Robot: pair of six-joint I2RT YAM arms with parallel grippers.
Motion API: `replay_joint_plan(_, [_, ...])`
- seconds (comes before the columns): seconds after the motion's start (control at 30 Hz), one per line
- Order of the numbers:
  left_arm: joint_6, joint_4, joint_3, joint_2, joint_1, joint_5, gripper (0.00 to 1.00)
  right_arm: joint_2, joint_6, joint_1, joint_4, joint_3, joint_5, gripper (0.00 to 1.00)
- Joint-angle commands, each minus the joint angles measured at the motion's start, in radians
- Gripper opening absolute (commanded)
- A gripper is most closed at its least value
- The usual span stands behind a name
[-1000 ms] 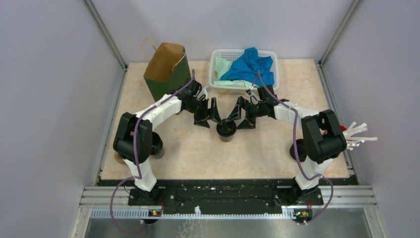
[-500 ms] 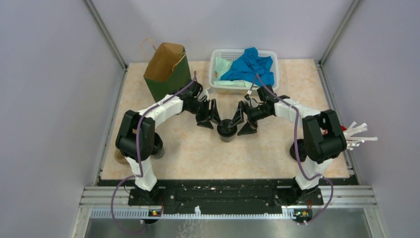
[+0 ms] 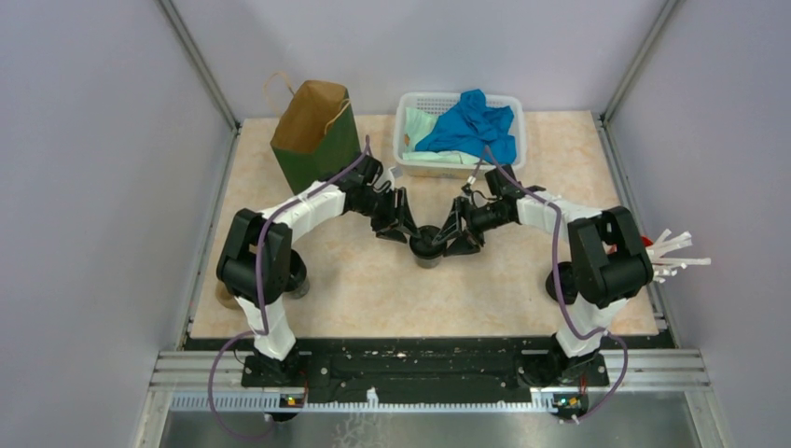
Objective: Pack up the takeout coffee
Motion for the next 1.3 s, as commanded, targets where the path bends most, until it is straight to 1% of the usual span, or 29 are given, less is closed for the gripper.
replay_joint_plan(0.0, [0.016,-0.029,-0.066,0.022,-0.040,-0.162,0.54,0.008,0.080,0.008,0.135,-0.050,0.017,0.49])
replay_joint_plan(0.13, [-0.005,0.005,-0.126,0.003,-0.050,-0.190,0.52,0.011,0.157,0.005,0.276,-0.141,0.063,0.48])
replay_joint_plan(0.27, [-0.013,0.037,-0.192,-0.002,-0.048,-0.193,0.52,0.052,0.160,-0.005,0.445,-0.256,0.094,0.48])
replay_joint_plan(0.4, [-0.009,0.075,-0.232,0.016,-0.037,-0.193,0.52,0.158,0.163,-0.035,0.625,-0.350,0.109,0.48])
replay_joint_plan(0.5, [-0.002,0.083,-0.220,0.046,-0.022,-0.194,0.52,0.251,0.175,-0.071,0.689,-0.350,0.099,0.49])
replay_joint_plan(0.53, [0.006,0.079,-0.206,0.059,-0.018,-0.196,0.52,0.264,0.170,-0.085,0.672,-0.340,0.109,0.49])
replay_joint_plan(0.63, [0.026,0.063,-0.187,0.087,-0.011,-0.223,0.52,0.290,0.106,-0.111,0.521,-0.283,0.184,0.49])
replay_joint_plan(0.7, [0.037,0.051,-0.193,0.113,-0.005,-0.240,0.52,0.291,0.093,-0.113,0.473,-0.271,0.217,0.49])
replay_joint_plan(0.77, [0.040,0.062,-0.209,0.114,-0.005,-0.227,0.52,0.284,0.083,-0.110,0.477,-0.262,0.167,0.48])
replay_joint_plan(0.8, [0.041,0.065,-0.213,0.103,-0.005,-0.225,0.52,0.254,0.077,-0.109,0.470,-0.260,0.145,0.49])
replay_joint_plan(0.87, [0.050,0.046,-0.198,0.073,-0.006,-0.226,0.52,0.154,0.050,-0.103,0.408,-0.242,0.113,0.56])
replay_joint_plan(0.97, [0.075,-0.010,-0.147,0.030,-0.007,-0.220,0.53,0.015,-0.033,-0.092,0.222,-0.143,0.096,0.70])
replay_joint_plan(1.03, [0.087,-0.036,-0.108,0.013,-0.009,-0.209,0.55,-0.036,-0.067,-0.092,0.144,-0.075,0.075,0.76])
replay_joint_plan(1.13, [0.089,-0.052,-0.067,0.010,-0.013,-0.162,0.59,-0.046,-0.105,-0.091,0.063,-0.019,0.044,0.77])
replay_joint_plan(1.27, [0.076,-0.049,-0.024,0.009,-0.016,-0.110,0.69,-0.043,-0.106,-0.085,0.064,0.002,0.020,0.78])
